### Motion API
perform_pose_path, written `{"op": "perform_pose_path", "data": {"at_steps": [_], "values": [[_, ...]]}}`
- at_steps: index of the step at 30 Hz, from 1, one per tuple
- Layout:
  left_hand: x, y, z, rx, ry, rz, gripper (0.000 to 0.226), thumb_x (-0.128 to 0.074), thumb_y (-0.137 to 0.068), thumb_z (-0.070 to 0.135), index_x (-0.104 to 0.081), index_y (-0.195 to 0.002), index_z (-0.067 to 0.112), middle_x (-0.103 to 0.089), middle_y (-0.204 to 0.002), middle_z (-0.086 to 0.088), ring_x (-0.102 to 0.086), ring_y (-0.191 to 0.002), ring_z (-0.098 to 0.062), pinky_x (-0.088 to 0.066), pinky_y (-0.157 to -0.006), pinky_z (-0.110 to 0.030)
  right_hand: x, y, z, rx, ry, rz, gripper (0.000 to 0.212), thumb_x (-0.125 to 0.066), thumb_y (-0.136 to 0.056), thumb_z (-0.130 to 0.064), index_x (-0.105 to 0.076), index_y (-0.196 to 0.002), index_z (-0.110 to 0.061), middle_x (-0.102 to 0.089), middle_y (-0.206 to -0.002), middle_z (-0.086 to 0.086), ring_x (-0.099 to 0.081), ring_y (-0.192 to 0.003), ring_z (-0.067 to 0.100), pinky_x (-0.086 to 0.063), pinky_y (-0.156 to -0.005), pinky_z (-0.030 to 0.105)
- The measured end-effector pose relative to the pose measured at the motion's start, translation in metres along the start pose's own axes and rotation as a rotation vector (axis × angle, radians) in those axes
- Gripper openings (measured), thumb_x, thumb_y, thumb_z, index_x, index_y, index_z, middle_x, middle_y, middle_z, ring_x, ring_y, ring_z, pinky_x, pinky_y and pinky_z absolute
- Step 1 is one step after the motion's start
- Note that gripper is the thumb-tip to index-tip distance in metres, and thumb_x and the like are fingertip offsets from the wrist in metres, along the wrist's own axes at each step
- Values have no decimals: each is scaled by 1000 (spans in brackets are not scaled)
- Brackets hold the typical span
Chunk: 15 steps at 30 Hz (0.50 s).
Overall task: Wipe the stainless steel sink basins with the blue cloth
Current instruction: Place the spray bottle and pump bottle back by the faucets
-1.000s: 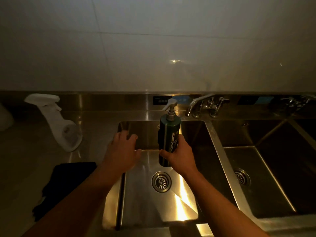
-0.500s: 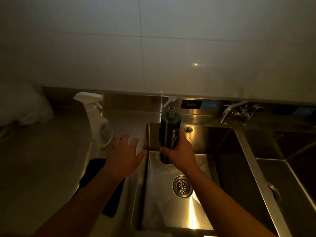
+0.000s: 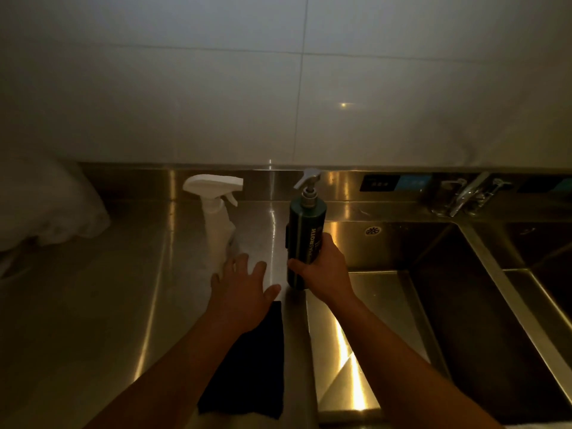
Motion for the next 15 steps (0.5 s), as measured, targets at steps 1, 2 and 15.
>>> {"op": "perform_pose_path", "data": {"at_steps": [1, 2, 15], "values": [[-3, -2, -4, -10, 2, -10, 61, -34, -93, 60, -24, -146, 31, -13, -157, -6, -10, -144, -30, -19, -114, -56, -6, -2, -3, -1, -2, 5, 64, -82, -71, -20, -47, -124, -25, -59, -125, -2, -56, -119, 19, -46, -90, 31], [-6, -3, -9, -17, 7, -19, 61, -34, -93, 60, -24, -146, 31, -13, -157, -6, -9, -144, -30, -18, -114, -56, -12, -5, -5, -5, -5, 9, 64, -82, -71, -20, -47, -124, -25, -59, -125, -2, -56, -120, 19, -46, -90, 31], [-19, -14, -25, -54, -4, -71, 58, -34, -94, 58, -25, -144, 31, -14, -155, -6, -9, -144, -29, -19, -114, -54, -52, -30, -5, -18, 21, 15, 63, -83, -70, -19, -49, -122, -21, -58, -127, 2, -55, -120, 22, -50, -96, 41]]}}
Point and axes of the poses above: each hand's wrist, its own y-axis away from the middle knuckle, its own x-axis out of the back of the hand, z = x × y, the point moved 5 cm from there along -y, towards the middle knuckle
